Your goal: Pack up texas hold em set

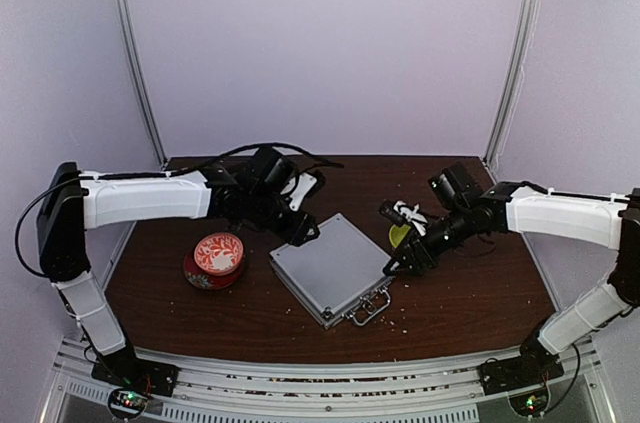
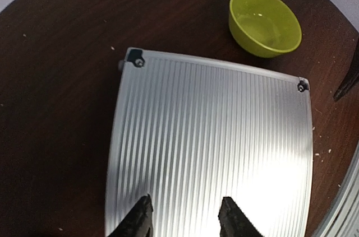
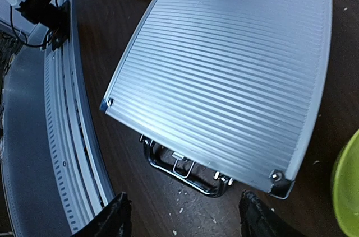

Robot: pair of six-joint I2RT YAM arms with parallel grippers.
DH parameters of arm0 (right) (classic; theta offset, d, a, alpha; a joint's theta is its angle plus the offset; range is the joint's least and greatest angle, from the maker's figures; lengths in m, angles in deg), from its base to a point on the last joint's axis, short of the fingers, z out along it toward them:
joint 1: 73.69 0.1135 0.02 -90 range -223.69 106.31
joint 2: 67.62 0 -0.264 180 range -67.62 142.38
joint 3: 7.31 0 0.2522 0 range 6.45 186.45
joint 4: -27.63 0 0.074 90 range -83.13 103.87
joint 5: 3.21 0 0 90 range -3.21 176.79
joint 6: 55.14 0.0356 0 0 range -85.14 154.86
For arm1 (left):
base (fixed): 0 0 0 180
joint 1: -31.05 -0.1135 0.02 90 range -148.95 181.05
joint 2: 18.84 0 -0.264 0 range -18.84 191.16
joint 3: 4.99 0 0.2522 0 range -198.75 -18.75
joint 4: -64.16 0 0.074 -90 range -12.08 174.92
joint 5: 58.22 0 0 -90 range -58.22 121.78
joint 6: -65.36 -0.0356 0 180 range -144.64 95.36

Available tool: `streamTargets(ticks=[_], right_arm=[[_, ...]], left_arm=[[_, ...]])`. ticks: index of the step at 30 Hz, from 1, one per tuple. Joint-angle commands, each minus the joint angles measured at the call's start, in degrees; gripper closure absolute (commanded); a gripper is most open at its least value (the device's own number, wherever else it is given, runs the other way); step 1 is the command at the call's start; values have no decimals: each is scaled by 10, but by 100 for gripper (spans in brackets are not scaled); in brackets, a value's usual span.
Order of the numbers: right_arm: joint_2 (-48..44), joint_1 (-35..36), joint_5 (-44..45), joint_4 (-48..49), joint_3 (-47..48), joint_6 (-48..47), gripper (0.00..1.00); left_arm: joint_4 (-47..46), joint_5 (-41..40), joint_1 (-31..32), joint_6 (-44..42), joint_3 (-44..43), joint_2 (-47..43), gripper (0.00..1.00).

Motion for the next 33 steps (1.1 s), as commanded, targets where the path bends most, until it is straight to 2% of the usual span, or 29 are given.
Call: streamTargets(ticks=[1, 3, 6, 10, 24, 29, 33], right_arm=[[18, 32, -53, -18, -27, -42, 35], [33, 48, -47, -16, -31, -45, 37], [55, 64, -39, -11, -29, -41, 38], [84, 78, -17, -4, -19, -31, 36], [131, 118, 49, 48, -13, 21, 20], [159, 140, 91, 50, 0, 37, 19], [186, 143, 67, 46, 9, 40, 19]], left_arm=[[-40, 35, 28, 13, -5, 60, 68], [-43, 39, 35, 18, 3, 73, 73], [-50, 43, 37, 32, 25, 86, 75], [-59, 43, 37, 37, 42, 94, 75], [-76, 46, 37, 42, 58, 101, 74], [-76, 46, 37, 42, 64, 96, 74], [-79, 43, 37, 42, 68, 91, 74]])
